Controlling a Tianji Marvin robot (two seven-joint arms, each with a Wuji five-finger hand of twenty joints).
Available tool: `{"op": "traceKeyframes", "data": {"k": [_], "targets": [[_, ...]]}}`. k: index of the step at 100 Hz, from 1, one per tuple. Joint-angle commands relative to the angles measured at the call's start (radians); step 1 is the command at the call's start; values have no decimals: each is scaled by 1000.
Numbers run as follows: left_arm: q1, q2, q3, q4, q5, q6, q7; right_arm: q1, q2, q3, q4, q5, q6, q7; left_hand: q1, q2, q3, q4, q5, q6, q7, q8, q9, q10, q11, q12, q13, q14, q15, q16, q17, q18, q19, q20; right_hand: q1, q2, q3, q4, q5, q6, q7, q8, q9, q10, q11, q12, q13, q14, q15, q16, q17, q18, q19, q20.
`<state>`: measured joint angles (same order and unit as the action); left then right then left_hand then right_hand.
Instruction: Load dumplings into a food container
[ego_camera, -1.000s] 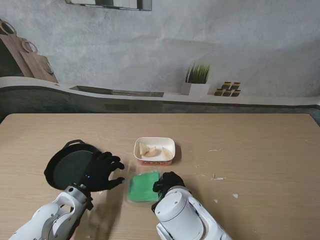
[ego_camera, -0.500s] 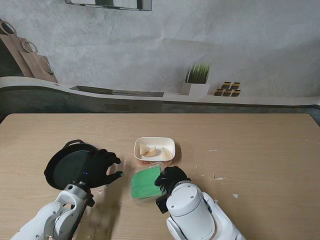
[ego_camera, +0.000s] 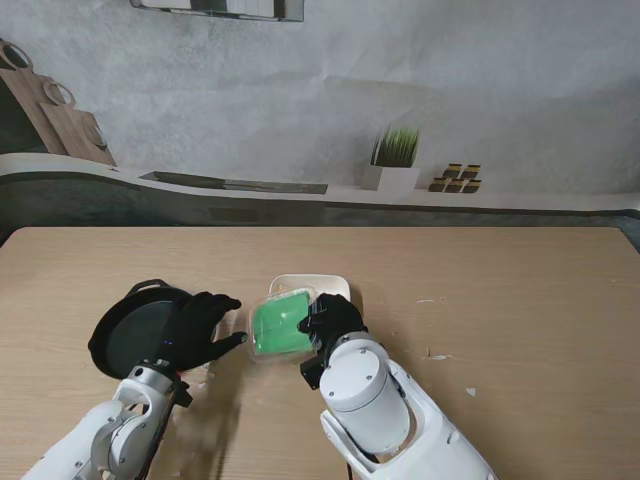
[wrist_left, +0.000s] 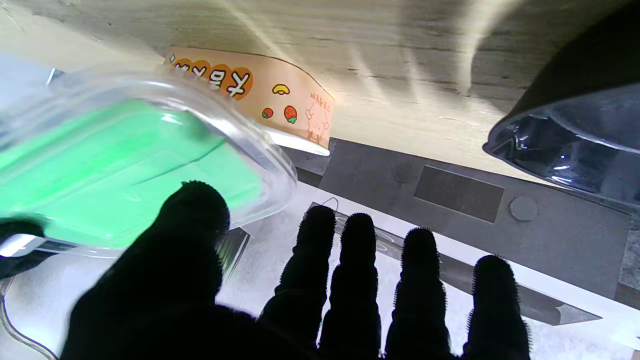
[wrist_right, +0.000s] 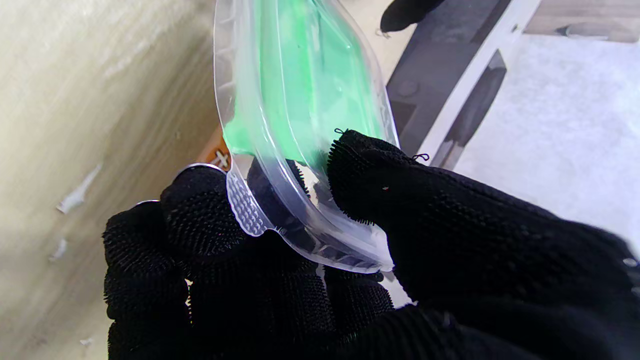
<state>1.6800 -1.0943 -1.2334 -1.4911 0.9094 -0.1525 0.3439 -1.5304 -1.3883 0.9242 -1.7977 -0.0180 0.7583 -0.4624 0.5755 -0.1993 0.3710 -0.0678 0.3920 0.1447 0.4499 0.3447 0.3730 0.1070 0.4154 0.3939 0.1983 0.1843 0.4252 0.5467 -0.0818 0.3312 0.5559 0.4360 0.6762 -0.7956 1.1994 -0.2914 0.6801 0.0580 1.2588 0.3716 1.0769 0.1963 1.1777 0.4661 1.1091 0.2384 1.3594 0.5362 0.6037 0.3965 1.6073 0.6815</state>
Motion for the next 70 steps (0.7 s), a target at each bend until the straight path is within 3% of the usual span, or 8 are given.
{"op": "traceKeyframes", "data": {"k": [1,25,70], "targets": [[-4,-7,7,-1,-1,5,-18,8,-14,-4,9,6,-21,-6,3,41,-25,29,-36,27,-24,-15,-28,25,-12,-9,-35,0,-21,-7,-9,2,-24,20,83,9,113,0,2,-94,27,33,16,-8,51,12,21,105,63,15,-31,-45,48,34],[0,-15,5,-22,-28,19,-12,47,-36,1,76,56,-103,-86,4,62,-55,30,-28,45,-38,-33,-32,32,-14,-16,-40,1,-27,-10,-9,1,-35,24,82,9,117,-3,-2,-85,30,35,15,-3,57,18,26,112,79,23,-22,-33,54,50],[-31,-37,22,-37,-131,37,-12,166,-77,27,236,167,-146,-163,25,91,-139,35,-28,59,-66,-56,-55,40,-31,-35,-55,5,-53,-23,-19,-4,-95,39,79,18,116,-5,-13,-81,37,37,12,-9,61,22,31,101,87,27,-8,-34,55,63]]}}
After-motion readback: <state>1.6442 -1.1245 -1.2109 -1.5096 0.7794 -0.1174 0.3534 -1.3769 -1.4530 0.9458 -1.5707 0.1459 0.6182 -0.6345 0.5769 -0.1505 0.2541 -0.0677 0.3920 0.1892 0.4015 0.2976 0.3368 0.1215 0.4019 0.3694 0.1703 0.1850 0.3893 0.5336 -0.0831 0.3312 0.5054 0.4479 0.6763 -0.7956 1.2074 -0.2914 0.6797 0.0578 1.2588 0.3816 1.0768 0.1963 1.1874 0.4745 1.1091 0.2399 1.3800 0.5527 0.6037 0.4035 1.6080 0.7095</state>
